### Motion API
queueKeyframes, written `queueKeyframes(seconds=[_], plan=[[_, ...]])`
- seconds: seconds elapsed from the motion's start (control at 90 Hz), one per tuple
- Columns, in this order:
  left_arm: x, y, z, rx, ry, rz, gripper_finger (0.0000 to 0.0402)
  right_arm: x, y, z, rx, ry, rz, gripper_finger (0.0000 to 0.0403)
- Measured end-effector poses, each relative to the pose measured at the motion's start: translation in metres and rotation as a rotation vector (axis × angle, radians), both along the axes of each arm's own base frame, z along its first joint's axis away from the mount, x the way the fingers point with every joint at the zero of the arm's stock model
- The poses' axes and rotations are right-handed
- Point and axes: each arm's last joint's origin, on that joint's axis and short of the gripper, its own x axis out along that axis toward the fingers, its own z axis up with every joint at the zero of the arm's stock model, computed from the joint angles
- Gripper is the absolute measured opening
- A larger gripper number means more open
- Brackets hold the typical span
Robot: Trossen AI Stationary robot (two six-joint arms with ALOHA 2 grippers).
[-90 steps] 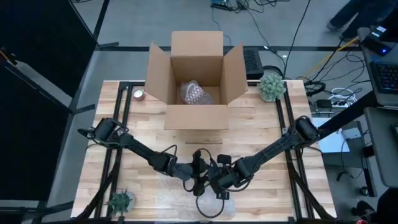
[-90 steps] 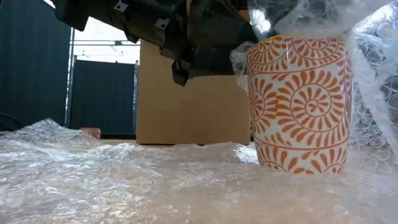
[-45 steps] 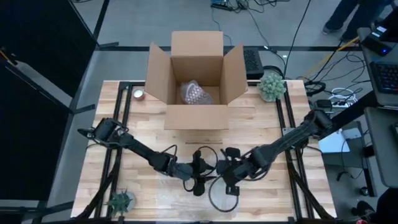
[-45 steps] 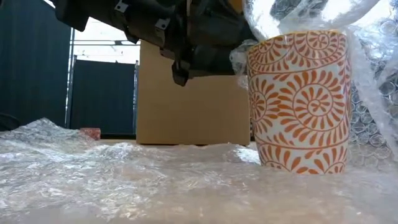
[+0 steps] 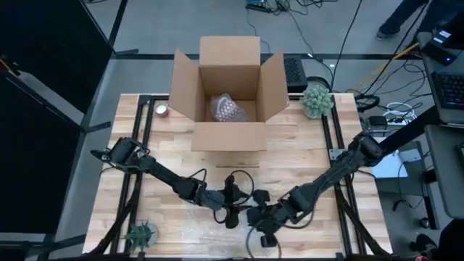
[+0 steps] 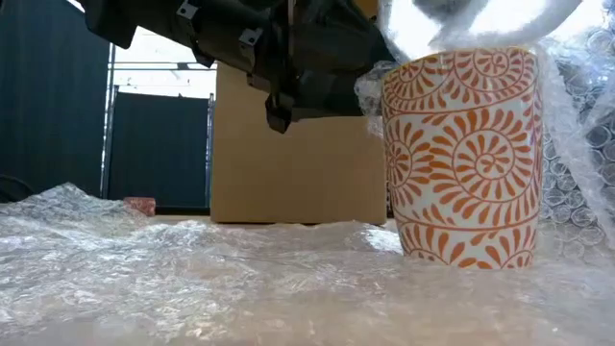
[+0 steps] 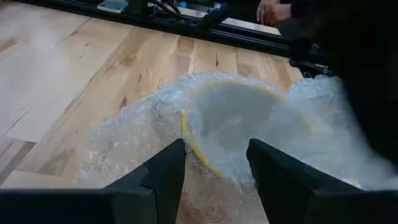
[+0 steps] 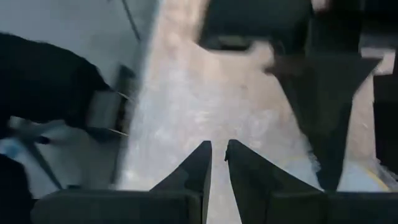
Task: Wrap mug
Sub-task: Wrap the yellow mug with the bubble wrap
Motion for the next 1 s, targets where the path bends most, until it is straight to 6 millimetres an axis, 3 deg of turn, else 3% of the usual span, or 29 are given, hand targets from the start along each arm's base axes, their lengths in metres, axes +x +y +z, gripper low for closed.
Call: queueKeyframes(seconds=[0.111,0.344,0.756,0.889,1.0], plan=[[0.000,0.000,0.000,0.000,0.000,0.000,0.0164,-0.001,-0.012,-0.006,-0.051,0.079,-0.038,0.0041],[0.000,0.000,0.000,0.001,-0.001,0.003,0.0164,-0.009,-0.027,0.002,-0.125,0.122,-0.127,0.0041],[0.000,0.000,0.001,-0.011,-0.004,-0.009,0.0164,0.016,-0.033,-0.052,-0.115,0.272,-0.135,0.0040],[0.000,0.000,0.001,-0.014,-0.003,-0.009,0.0164,0.021,-0.038,-0.057,-0.093,0.287,-0.117,0.0040],[0.000,0.000,0.001,-0.014,-0.003,-0.009,0.0164,0.020,-0.042,-0.050,-0.082,0.279,-0.116,0.0040]])
